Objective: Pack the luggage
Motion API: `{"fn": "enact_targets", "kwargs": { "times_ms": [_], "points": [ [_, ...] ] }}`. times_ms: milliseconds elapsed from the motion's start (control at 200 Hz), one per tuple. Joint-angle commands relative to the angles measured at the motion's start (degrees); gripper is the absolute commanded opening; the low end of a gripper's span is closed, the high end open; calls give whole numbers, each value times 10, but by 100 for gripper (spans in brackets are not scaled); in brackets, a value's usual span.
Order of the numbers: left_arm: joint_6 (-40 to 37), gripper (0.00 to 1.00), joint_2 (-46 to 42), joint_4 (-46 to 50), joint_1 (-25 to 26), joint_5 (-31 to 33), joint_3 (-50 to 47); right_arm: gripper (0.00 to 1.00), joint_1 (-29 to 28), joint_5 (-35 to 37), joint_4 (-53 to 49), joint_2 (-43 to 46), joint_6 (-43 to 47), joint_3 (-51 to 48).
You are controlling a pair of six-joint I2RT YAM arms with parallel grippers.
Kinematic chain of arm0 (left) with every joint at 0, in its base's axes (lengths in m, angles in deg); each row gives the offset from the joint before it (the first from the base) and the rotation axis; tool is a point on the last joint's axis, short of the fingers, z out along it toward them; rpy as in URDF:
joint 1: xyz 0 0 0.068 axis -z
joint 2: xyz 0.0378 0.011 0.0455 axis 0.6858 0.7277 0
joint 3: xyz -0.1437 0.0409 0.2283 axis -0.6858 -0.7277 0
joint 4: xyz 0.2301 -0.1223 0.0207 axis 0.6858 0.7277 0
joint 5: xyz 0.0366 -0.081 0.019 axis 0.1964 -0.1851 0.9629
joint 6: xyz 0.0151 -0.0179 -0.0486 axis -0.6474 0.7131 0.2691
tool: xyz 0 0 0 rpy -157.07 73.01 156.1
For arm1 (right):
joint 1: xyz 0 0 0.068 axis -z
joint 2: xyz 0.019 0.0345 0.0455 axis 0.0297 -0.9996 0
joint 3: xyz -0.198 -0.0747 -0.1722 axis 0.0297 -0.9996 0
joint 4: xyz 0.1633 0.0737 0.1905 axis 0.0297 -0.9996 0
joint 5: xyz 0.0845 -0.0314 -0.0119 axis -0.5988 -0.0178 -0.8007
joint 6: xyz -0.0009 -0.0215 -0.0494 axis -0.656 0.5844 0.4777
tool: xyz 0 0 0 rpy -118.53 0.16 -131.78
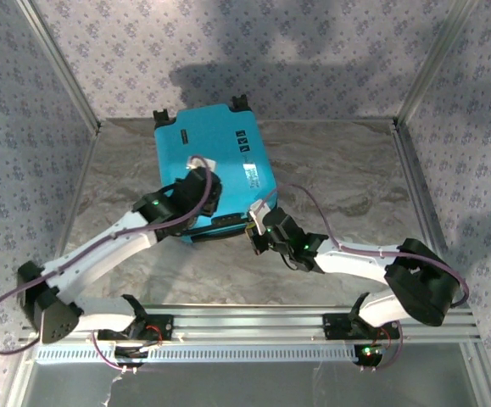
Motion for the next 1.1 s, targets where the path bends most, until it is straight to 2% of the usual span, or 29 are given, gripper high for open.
{"fn": "enact_targets", "kwargs": {
  "times_ms": [0,80,370,515,745,959,1094],
  "points": [
    [-10,67,72,27,28,81,46,0,13,20,-23,15,-17,-3],
    [-14,67,106,23,41,101,70,0,12,7,-18,12,-18,-3],
    [-75,70,201,-7,50,43,212,0,-8,-8,15,-15,-22,-1],
    [-94,72,280,16,50,15,321,0,-12,-11,22,-19,-20,0],
    [-102,70,427,115,51,-5,501,0,-18,-15,27,-23,-16,3],
    [-103,68,486,151,51,-11,562,0,-22,-18,29,-24,-9,2],
    [-101,65,493,173,51,5,558,0,-23,-5,21,-21,-4,-1]
  ]
}}
